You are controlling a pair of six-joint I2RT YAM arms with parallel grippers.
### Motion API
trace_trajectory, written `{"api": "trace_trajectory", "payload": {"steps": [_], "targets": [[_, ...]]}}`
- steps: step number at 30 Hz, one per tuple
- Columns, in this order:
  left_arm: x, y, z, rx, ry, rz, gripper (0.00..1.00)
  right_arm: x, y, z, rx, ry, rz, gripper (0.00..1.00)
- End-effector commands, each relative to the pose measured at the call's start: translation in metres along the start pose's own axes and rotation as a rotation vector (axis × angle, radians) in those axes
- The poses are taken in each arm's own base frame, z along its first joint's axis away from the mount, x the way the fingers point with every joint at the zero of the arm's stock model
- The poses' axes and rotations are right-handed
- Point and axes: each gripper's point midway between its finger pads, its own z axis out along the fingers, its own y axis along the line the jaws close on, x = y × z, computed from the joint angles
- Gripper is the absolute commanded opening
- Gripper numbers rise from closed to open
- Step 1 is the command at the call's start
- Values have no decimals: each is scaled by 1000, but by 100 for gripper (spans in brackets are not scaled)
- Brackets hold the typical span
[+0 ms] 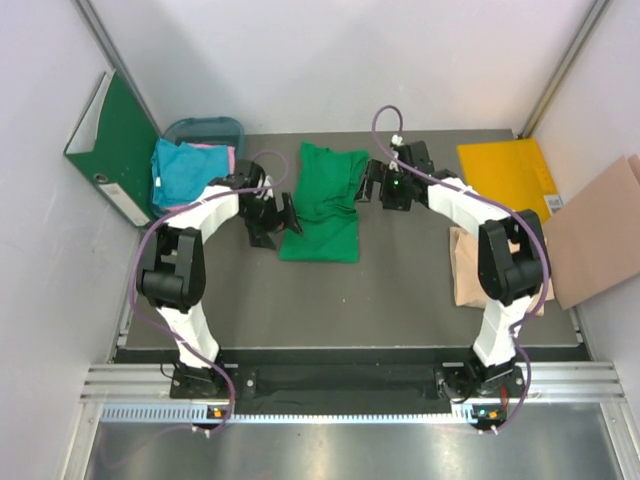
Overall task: Fold and stack the t-shirts
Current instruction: Grab one side of the 2/3 rectangular tshirt with both arms
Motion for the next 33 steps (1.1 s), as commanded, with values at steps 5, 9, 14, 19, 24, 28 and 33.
{"api": "trace_trajectory", "payload": {"steps": [5,9,14,19,24,28,33], "targets": [[25,25,7,-32,-37,1,99,76,13,-20,-67,204,85,93],[25,31,16,-32,-54,-16,99,108,18,-14,-90,273,112,84],[13,29,26,-9,-102,-36,99,131,28,4,-121,297,148,79],[5,27,39,8,-86,-48,86,140,45,25,-149,350,154,70],[8,24,49,35,-39,-51,8,135,58,32,-164,336,124,0],[10,19,39,39,-40,-51,0,140,55,22,-131,382,104,0],[27,16,14,25,-16,-47,0,141,51,-11,-102,391,33,0]]}}
